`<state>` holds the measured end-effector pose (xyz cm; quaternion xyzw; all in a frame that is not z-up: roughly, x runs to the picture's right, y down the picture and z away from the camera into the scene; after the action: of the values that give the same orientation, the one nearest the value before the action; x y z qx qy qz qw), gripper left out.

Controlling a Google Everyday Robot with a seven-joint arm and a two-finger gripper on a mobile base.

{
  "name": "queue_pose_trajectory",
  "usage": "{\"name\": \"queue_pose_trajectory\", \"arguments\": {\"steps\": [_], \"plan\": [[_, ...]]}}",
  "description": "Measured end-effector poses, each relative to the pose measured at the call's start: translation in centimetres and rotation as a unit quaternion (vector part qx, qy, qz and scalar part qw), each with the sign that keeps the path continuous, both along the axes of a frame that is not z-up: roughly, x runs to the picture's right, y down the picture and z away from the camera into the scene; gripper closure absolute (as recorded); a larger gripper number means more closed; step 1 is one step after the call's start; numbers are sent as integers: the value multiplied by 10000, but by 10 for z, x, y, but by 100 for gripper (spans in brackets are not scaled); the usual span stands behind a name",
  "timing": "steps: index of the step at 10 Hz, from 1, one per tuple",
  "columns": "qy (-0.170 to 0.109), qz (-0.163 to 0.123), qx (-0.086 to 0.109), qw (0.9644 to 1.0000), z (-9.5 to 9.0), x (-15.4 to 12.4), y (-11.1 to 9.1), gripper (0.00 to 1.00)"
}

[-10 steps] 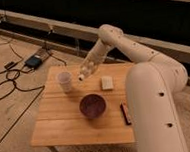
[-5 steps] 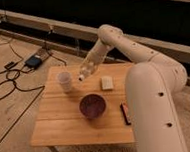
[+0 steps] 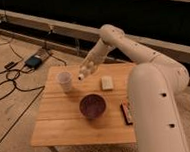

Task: Stand the bottle upright

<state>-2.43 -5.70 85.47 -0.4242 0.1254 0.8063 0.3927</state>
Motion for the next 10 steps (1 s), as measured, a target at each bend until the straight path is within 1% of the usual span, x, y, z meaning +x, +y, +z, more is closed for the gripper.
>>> {"name": "queue_pose_trajectory", "arguments": {"steps": [2,3,4,5,6,9,10], "plan": [[-190,294,-214,9992,-3,-2,4,100],[-333,514,-377,9974,-4,-3,6,100],[-541,834,-609,9932,-3,-3,9,100],[-648,1013,-734,9900,-1,-2,11,100],[-756,1210,-884,9858,4,1,15,100],[-956,1482,-1249,9764,18,7,28,100],[-1020,1568,-1381,9726,22,9,32,100]]}}
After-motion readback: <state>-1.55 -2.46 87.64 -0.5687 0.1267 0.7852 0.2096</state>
